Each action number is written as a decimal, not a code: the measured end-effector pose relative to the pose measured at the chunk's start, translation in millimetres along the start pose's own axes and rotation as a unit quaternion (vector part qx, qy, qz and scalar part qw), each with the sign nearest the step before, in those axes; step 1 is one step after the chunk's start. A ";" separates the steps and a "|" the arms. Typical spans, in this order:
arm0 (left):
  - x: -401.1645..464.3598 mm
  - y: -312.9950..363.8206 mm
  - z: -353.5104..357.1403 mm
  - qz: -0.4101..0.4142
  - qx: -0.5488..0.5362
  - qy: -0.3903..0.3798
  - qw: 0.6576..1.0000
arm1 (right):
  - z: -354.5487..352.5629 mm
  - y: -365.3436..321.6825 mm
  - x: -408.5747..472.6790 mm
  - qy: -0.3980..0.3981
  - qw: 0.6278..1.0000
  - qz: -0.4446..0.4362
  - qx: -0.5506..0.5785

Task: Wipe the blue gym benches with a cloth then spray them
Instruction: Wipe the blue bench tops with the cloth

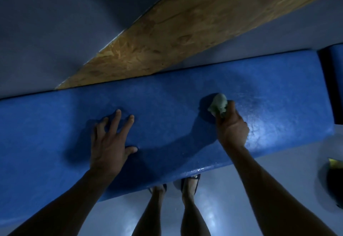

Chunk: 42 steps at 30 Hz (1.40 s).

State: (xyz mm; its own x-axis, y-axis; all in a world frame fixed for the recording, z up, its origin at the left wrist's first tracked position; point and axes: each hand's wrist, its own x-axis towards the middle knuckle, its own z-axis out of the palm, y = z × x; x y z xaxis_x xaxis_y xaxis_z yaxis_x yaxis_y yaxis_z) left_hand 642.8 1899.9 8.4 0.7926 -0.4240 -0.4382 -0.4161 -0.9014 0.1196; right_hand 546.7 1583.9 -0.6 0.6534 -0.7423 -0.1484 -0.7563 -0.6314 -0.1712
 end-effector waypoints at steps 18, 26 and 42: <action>-3.4 -1.9 4.7 0.003 0.003 0.038 0.999 | 0.1 41.7 -34.8 -0.018 0.996 -0.074 -0.035; -9.6 5.0 8.9 -0.010 0.007 0.039 0.999 | 32.0 -41.2 -155.9 -0.121 0.952 -0.276 0.044; -86.2 33.7 41.5 0.024 -0.016 0.104 0.994 | 38.8 -6.7 -201.7 -0.120 0.958 -0.252 0.060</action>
State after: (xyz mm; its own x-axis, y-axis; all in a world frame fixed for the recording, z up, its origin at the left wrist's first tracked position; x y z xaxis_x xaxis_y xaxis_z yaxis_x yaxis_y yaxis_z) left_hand 542.0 1909.6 13.3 0.8483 -0.4727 -0.2385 -0.4443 -0.8806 0.1650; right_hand 421.3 1746.6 -7.3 0.9344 -0.2680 -0.2346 -0.3429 -0.8549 -0.3893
